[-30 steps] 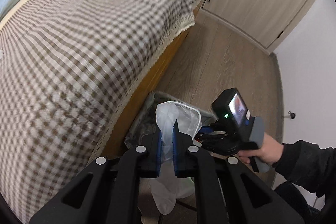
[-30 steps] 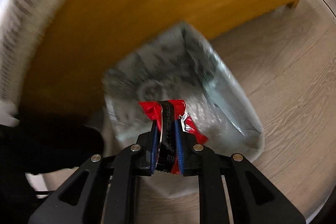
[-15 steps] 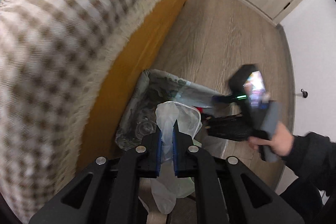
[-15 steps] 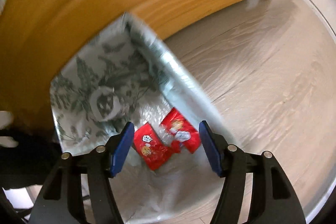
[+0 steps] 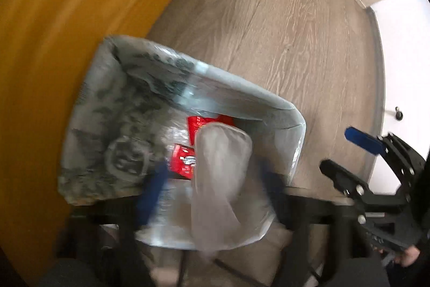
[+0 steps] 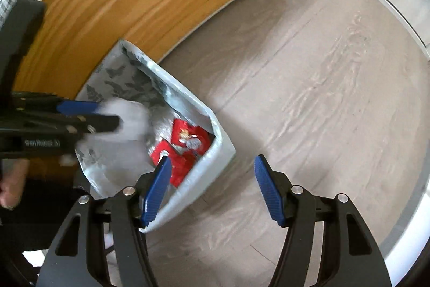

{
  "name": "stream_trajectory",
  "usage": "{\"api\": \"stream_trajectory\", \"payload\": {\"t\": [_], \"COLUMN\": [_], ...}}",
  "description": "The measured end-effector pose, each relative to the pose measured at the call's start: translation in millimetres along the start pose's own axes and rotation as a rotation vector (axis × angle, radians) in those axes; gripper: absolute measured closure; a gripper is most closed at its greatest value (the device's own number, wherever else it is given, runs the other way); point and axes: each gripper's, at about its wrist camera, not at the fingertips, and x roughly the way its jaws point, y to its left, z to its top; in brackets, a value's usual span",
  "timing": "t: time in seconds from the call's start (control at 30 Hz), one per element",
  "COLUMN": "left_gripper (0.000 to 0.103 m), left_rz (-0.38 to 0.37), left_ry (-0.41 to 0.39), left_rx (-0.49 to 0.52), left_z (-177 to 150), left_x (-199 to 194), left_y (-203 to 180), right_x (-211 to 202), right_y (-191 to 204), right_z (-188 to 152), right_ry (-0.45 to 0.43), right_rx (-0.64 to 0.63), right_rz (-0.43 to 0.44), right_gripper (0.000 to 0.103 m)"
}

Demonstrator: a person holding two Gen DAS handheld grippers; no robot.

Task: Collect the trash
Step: 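Carry both items to the floor bin and open both tools over it, then move both tools back toward the milk carton on the bed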

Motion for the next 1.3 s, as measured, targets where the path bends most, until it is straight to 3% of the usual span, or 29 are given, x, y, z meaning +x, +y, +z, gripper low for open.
{"api": "stream_trajectory", "payload": {"t": [0.17,0.33,0.53,0.63,0.93,1.1,1.3], "left_gripper": [0.026,0.026,0.026,0.026,0.021,0.013,0.012], "left_rz": [0.015,0.012,0.020,0.024,0.073,0.154,0.261], "left_ry": [0.024,-0.010,-0.089,-0.179,-0.582,-0.799,-0.926], "left_rx": [-0.039,-0.076,-0.023,-0.024,-0.110,-0.162,-0.331], "left_z": [-6,-11,-26,-38,-115,-180,-261], "left_x": [-1,-38,-97,-140,-295,-370,-419], "left_y": [13,28,20,21,59,93,164], "right_x": [2,6,-9,-23,-104,-164,-215], "right_y": [4,23,49,58,100,156,248], "right_z": [-4,3,9,14,37,58,83], "right_ry": [0.008,0.010,-0.003,-0.020,-0.177,-0.336,-0.479], "right_rx": [-0.011,-0.040,-0.109,-0.145,-0.236,-0.318,-0.444], "right_rz": [0.003,0.013,0.017,0.000,-0.066,-0.022,0.105], "right_gripper": [0.041,0.041,0.041,0.041,0.038,0.030,0.029]}}
